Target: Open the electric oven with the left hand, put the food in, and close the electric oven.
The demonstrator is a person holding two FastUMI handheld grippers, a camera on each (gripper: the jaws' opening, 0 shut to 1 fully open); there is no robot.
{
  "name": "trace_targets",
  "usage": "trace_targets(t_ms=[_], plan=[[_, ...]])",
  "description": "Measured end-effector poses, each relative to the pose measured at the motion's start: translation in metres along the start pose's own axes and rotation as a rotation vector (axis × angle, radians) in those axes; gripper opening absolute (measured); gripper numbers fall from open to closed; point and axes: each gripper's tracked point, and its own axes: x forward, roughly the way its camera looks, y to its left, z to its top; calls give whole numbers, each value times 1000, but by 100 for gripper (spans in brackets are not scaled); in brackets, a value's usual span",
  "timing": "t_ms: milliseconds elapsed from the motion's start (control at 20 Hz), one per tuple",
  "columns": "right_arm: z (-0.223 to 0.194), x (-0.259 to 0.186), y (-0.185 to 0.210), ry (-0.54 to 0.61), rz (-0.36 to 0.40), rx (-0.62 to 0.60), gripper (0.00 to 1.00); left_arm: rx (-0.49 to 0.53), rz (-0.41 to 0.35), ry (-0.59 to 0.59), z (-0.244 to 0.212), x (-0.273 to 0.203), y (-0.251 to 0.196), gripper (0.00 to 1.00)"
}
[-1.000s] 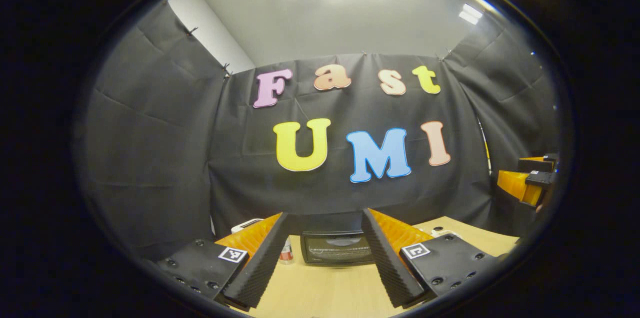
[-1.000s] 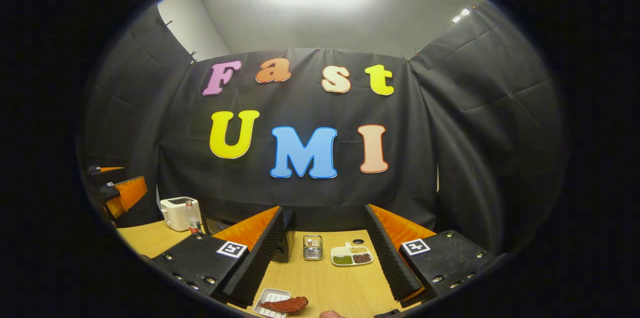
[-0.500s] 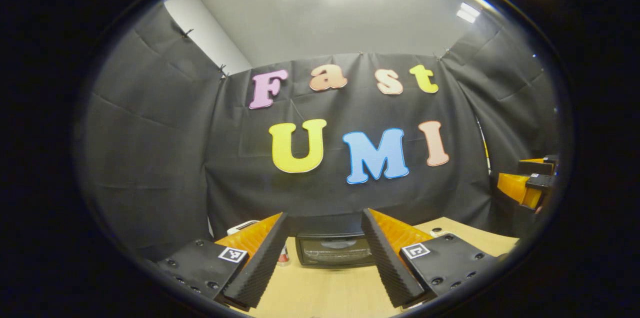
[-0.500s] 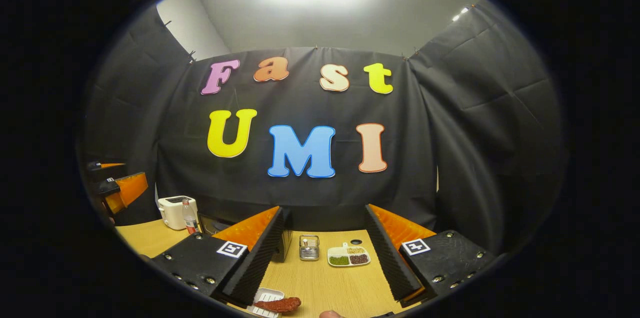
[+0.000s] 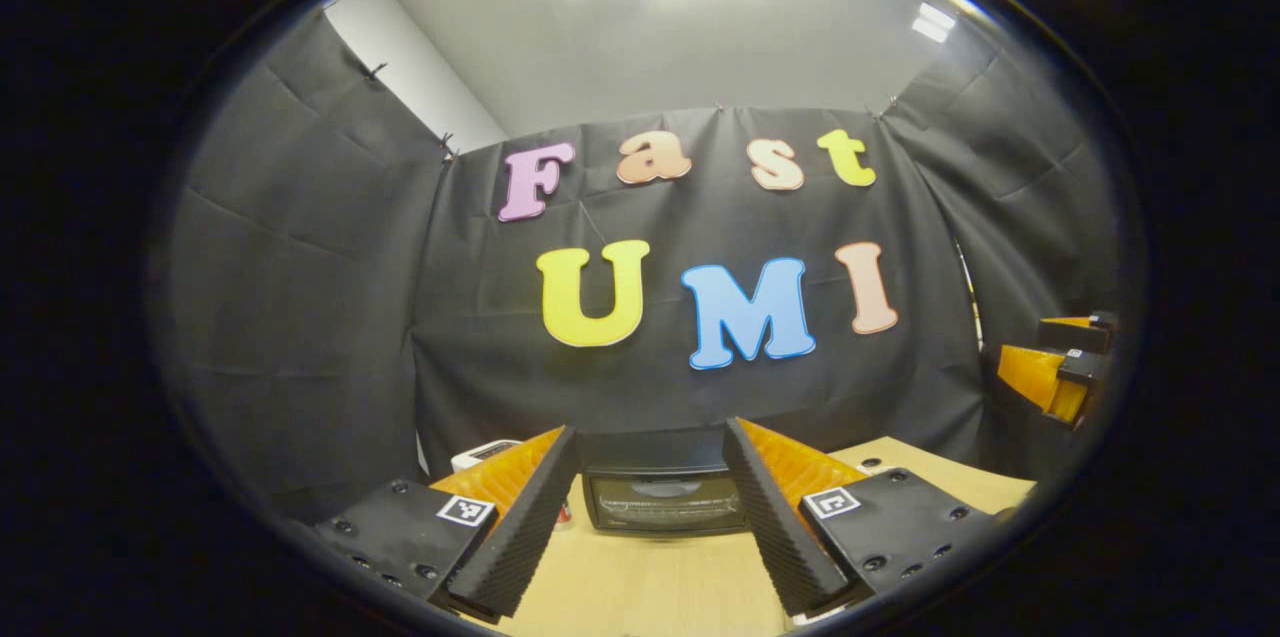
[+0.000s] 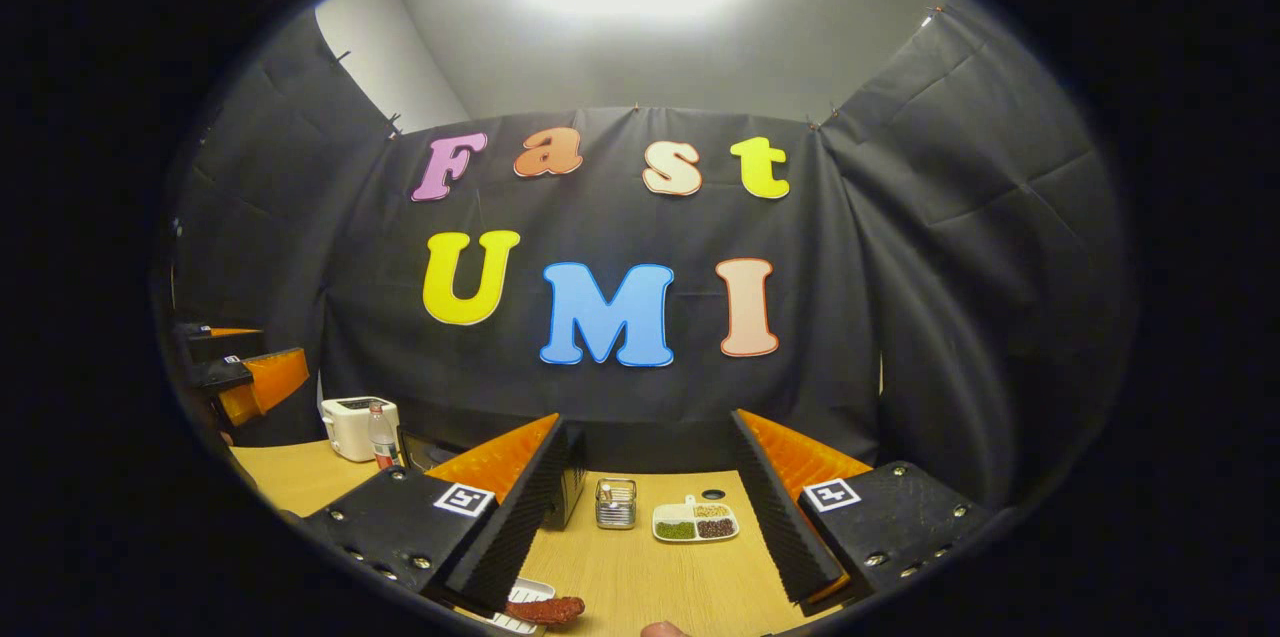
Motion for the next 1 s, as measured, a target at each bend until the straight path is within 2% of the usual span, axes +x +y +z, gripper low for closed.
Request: trace_targets(t_ms=[100, 150, 200, 300, 400, 450, 500, 1000], plan=[[3, 0, 4, -2, 14, 4, 97, -13, 1, 2, -4, 10, 1, 100], [6, 3, 4, -7, 13, -2, 97, -15, -1, 2, -7, 17, 3, 96], [7, 4, 5, -13, 13, -5, 97, -14, -5, -2, -9, 27, 4, 100], [13, 11, 9, -30, 5, -5, 96, -17, -16, -10, -15, 47, 7, 100], [17, 20, 9, -43, -34, -6, 96, -33, -39, -5, -25, 69, 8, 100], [16, 23, 14, -42, -38, -1, 96, -42, -49, -2, -29, 82, 8, 96], [19, 26, 21, -49, -38, -2, 97, -47, -58, -6, -32, 94, 9, 100], [7, 52, 29, -3, -148, -56, 96, -35, -141, 37, -96, 209, 0, 100]])
